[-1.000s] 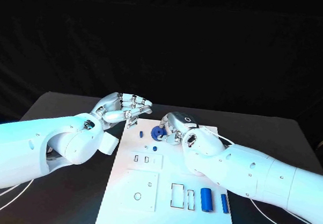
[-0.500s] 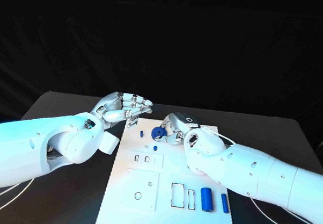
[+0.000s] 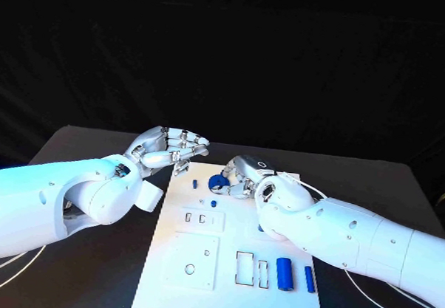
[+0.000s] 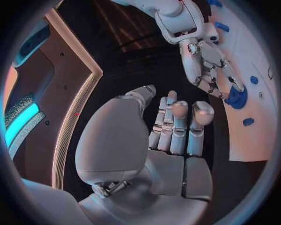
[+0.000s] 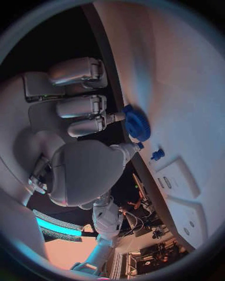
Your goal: Assemble the parts on the task board
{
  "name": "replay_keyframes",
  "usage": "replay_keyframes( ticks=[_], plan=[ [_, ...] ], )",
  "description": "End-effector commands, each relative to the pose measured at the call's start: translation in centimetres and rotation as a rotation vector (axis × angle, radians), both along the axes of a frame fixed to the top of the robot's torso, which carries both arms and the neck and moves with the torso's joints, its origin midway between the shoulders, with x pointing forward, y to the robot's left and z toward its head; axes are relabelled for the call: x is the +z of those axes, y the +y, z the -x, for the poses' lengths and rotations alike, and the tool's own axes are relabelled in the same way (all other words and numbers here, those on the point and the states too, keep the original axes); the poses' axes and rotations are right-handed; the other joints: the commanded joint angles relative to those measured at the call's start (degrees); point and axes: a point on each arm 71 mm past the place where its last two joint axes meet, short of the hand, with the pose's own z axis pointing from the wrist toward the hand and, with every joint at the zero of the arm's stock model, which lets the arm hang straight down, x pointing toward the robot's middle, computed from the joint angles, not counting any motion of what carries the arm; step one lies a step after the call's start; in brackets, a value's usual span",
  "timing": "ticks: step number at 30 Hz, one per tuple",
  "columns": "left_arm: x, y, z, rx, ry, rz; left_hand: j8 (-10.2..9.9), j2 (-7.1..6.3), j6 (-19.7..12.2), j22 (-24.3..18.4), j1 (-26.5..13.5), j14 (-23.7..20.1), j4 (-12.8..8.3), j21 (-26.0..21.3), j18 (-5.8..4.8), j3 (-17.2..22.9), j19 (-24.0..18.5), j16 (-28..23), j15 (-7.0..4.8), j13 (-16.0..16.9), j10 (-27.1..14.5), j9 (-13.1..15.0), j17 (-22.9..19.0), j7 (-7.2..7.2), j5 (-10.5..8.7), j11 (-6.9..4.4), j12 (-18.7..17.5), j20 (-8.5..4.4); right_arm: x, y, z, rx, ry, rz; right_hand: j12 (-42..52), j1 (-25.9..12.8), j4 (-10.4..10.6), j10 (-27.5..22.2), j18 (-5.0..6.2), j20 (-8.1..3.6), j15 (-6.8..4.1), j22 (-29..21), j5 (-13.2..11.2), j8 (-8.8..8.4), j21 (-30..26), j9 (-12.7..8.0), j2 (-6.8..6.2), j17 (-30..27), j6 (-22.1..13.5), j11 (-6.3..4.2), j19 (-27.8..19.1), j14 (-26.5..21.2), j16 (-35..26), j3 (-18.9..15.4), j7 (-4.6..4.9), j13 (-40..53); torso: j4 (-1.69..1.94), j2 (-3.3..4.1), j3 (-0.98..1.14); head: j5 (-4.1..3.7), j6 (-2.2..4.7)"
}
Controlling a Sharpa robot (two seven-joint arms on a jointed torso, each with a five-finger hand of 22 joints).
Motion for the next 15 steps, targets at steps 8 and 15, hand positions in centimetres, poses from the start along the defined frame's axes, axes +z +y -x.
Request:
replay_keyframes(
  ticks=[8, 15],
  plan=[
    [0.1, 0.0, 0.0, -0.011, -0.006, 0.003, 0.3, 0.76, -0.5, 0.1, 0.3, 0.3, -0.1, 0.3, -0.89, 0.5, 0.0, 0.2, -0.1, 0.1, -0.5, 0.1, -0.1, -0.12, -0.21, 0.14, 0.3, 0.11, -0.6, -0.9, 0.5, 0.006, 0.03, 0.012, 0.6, 0.0, -0.1, 4.2, -0.83, 0.14, 0.22, 15.1, 0.1, 0.2, 0.3, -0.2, 0.83, 13.1, 0.5, -0.03, 6.0, 5.5, 0.2, 0.7, -0.13, 13.3, -0.06, 0.03, 0.03, 0.15, -0.07],
    [0.1, 0.2, 0.0, -0.007, -0.006, 0.001, 0.3, 0.76, -0.5, 0.1, 0.3, 0.3, -0.1, 0.3, -0.89, 0.5, 0.0, 0.2, -0.1, 0.1, -0.5, 0.1, -0.1, -0.12, -0.21, 0.14, 0.3, 0.11, -0.1, -2.2, 0.6, -0.022, -0.026, -0.031, 0.6, 0.2, -0.2, 4.2, -0.83, 0.1, 0.18, 15.1, 0.1, 0.24, 0.3, -0.2, 0.87, 13.1, 0.7, -0.07, 6.0, 5.5, 0.2, 0.8, -0.18, 13.2, -0.09, -0.03, 0.07, 0.04, 0.1]
  ],
)
